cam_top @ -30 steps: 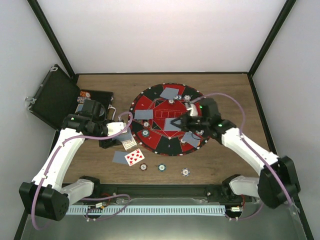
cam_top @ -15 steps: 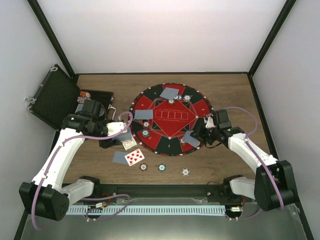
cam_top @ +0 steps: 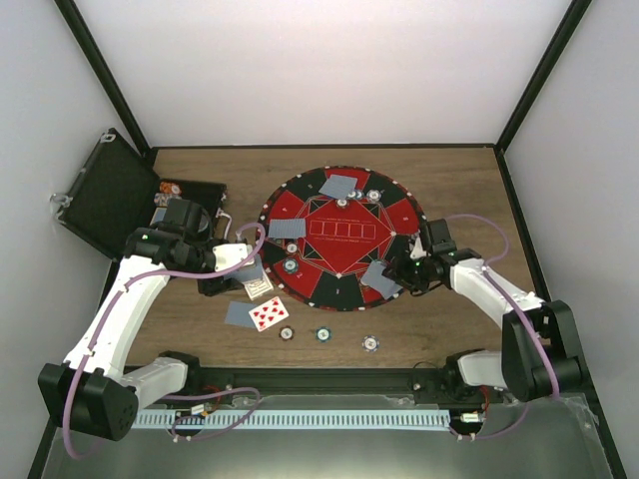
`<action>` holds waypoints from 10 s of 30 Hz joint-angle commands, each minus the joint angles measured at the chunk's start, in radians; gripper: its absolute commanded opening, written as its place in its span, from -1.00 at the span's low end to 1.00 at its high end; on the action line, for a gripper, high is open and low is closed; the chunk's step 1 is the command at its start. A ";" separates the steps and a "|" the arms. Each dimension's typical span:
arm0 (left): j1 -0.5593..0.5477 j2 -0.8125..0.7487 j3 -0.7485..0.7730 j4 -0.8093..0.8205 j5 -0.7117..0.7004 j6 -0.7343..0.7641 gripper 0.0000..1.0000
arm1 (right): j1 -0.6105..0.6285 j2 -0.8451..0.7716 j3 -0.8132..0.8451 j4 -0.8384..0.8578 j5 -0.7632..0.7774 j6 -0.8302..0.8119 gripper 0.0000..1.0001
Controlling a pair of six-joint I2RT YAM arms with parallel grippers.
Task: Distribute texas hold em gaming equipment
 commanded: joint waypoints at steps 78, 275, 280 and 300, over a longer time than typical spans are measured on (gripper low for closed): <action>0.004 0.000 0.028 -0.018 0.040 0.027 -0.92 | 0.574 0.432 0.485 0.441 -0.317 0.276 0.02; 0.004 -0.013 0.051 -0.051 0.001 0.020 -0.92 | 0.591 0.594 0.654 0.414 -0.431 0.212 0.22; 0.004 -0.004 0.066 -0.055 0.007 0.022 -0.92 | 0.563 0.545 0.590 0.397 -0.410 0.190 0.11; 0.004 -0.005 0.052 -0.044 -0.002 0.017 -0.92 | 0.554 0.392 0.605 0.238 -0.335 0.121 -0.89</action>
